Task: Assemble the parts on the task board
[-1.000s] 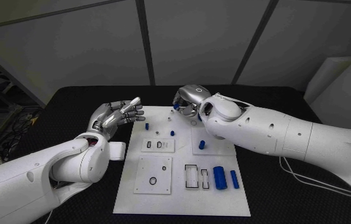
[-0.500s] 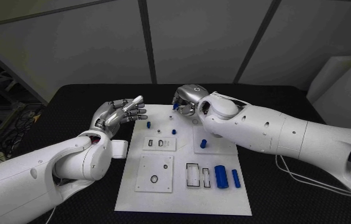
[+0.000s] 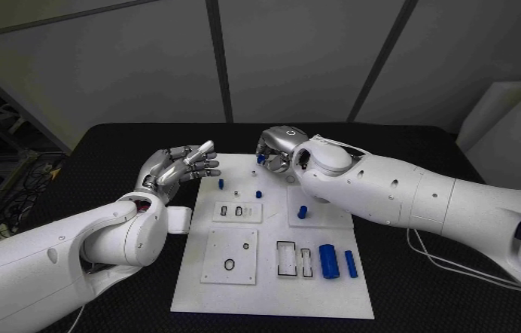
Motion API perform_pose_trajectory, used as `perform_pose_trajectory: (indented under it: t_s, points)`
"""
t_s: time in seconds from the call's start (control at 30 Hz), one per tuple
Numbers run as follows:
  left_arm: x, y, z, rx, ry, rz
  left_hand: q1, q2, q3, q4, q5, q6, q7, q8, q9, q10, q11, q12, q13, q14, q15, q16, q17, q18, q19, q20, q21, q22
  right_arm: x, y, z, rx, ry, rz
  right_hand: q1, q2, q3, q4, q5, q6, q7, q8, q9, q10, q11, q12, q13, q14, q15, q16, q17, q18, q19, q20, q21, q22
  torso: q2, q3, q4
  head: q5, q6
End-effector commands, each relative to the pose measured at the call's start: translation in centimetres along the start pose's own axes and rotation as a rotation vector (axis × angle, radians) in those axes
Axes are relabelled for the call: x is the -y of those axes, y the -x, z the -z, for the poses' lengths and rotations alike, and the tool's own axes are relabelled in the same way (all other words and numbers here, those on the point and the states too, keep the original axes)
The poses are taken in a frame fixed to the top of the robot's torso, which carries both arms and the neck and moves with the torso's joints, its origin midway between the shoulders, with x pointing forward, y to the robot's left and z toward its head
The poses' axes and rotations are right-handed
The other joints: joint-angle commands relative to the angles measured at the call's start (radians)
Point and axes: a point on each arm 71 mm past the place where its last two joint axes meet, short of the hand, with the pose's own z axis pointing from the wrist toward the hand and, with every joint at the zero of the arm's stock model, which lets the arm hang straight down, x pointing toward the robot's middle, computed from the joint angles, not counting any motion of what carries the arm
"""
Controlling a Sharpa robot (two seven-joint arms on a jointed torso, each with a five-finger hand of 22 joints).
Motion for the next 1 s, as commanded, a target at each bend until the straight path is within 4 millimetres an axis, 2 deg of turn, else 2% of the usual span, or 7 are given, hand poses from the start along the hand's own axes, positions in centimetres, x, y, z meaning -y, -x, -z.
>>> perform_pose_trajectory:
  t_s: [0.03,0.13,0.47,0.77,0.83,0.93,1.0]
  points:
    - [0.17,-0.23,0.0,-0.017,-0.011,0.0,0.002,0.009,-0.006,0.0,0.002,0.001,0.003,-0.005,-0.001,-0.003,0.003,-0.003,-0.002,-0.006,0.001,-0.003,0.001,-0.005,0.002,0.004,0.002,-0.002,-0.04,-0.07,-0.03,-0.017,0.003,0.006,-0.009,-0.004,-0.001,0.007,-0.004,0.005,0.001,0.002,0.001,0.0,0.004,-0.004,0.0,0.034,-0.007,0.006,0.0,-0.013,0.005,0.001,0.005,-0.001,0.0,0.0003,-0.0001,0.0,0.0]
    - [0.16,-0.26,-0.02,-0.017,-0.01,0.0,0.002,0.009,-0.008,-0.001,0.002,-0.001,0.005,-0.007,-0.001,-0.005,0.005,-0.006,-0.002,-0.007,0.001,-0.006,0.001,-0.005,0.002,0.004,0.002,-0.002,-0.08,-0.14,-0.19,-0.018,0.004,0.007,-0.01,-0.005,-0.001,0.007,-0.005,0.003,0.001,0.001,0.001,-0.002,0.004,-0.005,0.0,0.034,-0.007,0.007,0.0,-0.013,0.004,0.001,0.004,-0.002,0.001,-0.0011,0.0016,0.004,-0.002]
    - [0.15,-0.31,-0.05,-0.019,-0.008,0.001,0.002,0.009,-0.008,-0.001,0.002,-0.002,0.006,-0.008,-0.001,-0.006,0.005,-0.007,-0.002,-0.007,0.001,-0.006,0.001,-0.005,0.002,0.004,0.002,-0.002,-0.09,-0.24,-0.65,-0.009,0.0,0.003,-0.021,-0.016,0.005,0.015,-0.009,-0.035,0.015,-0.023,-0.009,-0.041,0.019,-0.011,-0.008,0.029,0.004,0.003,-0.011,-0.01,-0.009,0.01,0.0,-0.014,0.001,-0.0015,-0.0008,0.005,-0.001]
    - [0.14,-0.34,-0.07,-0.021,-0.007,0.002,0.002,0.009,-0.009,-0.001,0.002,-0.003,0.006,-0.009,-0.002,-0.007,0.006,-0.009,-0.002,-0.007,0.002,-0.007,0.001,-0.005,0.003,0.005,0.003,-0.002,-0.24,-0.36,-0.89,-0.016,0.001,0.001,-0.03,-0.028,0.008,0.022,-0.017,-0.06,0.019,-0.025,-0.014,-0.075,0.026,-0.012,-0.012,0.022,0.012,-0.008,-0.032,-0.005,-0.025,0.017,-0.011,-0.036,0.002,-0.0012,-0.0005,0.007,0.001]
    - [0.15,-0.34,-0.07,-0.022,-0.007,0.002,0.002,0.009,-0.009,-0.001,0.002,-0.003,0.006,-0.009,-0.002,-0.007,0.006,-0.009,-0.002,-0.007,0.002,-0.007,0.001,-0.005,0.003,0.005,0.003,-0.002,-0.22,-0.4,-0.91,-0.019,0.0,0.002,-0.035,-0.035,0.006,0.025,-0.024,-0.08,0.021,-0.027,-0.017,-0.097,0.029,-0.012,-0.013,0.019,0.015,-0.014,-0.041,-0.004,-0.031,0.02,-0.015,-0.043,0.002,-0.0012,-0.0013,0.008,0.001]
    - [0.15,-0.33,-0.06,-0.022,-0.007,0.002,0.002,0.009,-0.009,-0.001,0.002,-0.003,0.006,-0.009,-0.002,-0.007,0.006,-0.009,-0.002,-0.007,0.002,-0.007,0.001,-0.005,0.003,0.005,0.003,-0.002,-0.2,-0.36,-0.87,-0.016,0.001,0.001,-0.043,-0.053,-0.008,0.03,-0.048,-0.154,0.023,-0.026,-0.021,-0.148,0.036,-0.01,-0.013,0.01,0.021,-0.035,-0.072,0.004,-0.055,0.026,-0.034,-0.078,0.002,-0.0012,-0.002,0.008,0.0]
    - [0.16,-0.31,-0.05,-0.022,-0.006,0.002,0.002,0.009,-0.009,-0.001,0.002,-0.003,0.006,-0.009,-0.002,-0.007,0.006,-0.009,-0.002,-0.007,0.002,-0.007,0.001,-0.005,0.003,0.005,0.003,-0.002,-0.16,-0.28,-0.77,-0.009,0.002,-0.001,-0.043,-0.058,-0.02,0.031,-0.063,-0.168,0.026,-0.026,-0.019,-0.166,0.04,-0.009,-0.012,0.007,0.023,-0.043,-0.084,0.006,-0.062,0.029,-0.041,-0.09,0.002,-0.0007,-0.0026,0.009,0.0]
